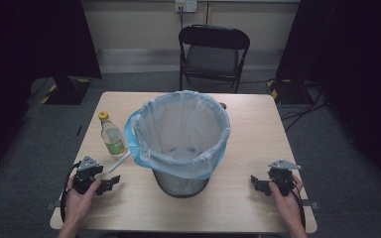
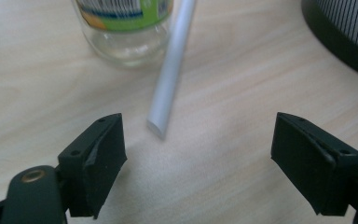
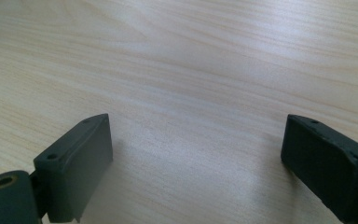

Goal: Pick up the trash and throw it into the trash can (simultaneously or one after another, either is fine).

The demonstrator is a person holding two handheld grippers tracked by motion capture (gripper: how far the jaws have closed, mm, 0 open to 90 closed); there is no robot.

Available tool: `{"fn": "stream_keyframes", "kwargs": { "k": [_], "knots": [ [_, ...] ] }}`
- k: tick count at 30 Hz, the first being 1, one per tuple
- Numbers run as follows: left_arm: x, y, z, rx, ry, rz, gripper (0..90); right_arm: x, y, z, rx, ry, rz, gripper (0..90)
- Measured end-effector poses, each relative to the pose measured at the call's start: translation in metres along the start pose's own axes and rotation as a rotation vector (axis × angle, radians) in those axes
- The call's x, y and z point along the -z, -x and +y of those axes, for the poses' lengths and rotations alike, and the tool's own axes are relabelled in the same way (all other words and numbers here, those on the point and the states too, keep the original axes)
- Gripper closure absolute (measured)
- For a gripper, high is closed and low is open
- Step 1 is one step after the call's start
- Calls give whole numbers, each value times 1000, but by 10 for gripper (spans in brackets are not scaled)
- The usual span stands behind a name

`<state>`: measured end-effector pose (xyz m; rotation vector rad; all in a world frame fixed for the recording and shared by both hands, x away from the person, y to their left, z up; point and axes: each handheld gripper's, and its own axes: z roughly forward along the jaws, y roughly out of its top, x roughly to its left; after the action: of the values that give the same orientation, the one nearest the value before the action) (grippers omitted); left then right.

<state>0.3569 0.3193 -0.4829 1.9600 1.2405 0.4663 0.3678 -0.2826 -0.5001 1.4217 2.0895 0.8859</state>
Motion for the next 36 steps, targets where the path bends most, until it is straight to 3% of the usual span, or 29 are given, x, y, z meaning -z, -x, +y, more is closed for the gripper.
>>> {"fn": "stream_keyframes", "kwargs": {
  "k": [3, 8, 18, 27, 31, 33, 36],
  "knots": [
    [1, -2, 5, 5, 15, 1, 176, 0, 0, 0, -1, 0, -1, 79],
    [-3, -7, 10, -19, 19, 54, 191, 0, 0, 0, 1, 0, 0, 79],
    [-7, -23, 33, -23, 96, 14, 162, 0, 0, 0, 3, 0, 1, 78],
    [-24, -32, 55, -49, 87, 6, 183, 0, 0, 0, 2, 0, 1, 78],
    [-34, -36, 58, -31, 117, 13, 172, 0, 0, 0, 2, -1, 1, 78],
    [-41, -39, 56, -8, 105, 0, 173, 0, 0, 0, 2, 0, 1, 78],
    [-48, -43, 55, -2, 117, 13, 176, 0, 0, 0, 3, 0, 1, 78]
  ]
}}
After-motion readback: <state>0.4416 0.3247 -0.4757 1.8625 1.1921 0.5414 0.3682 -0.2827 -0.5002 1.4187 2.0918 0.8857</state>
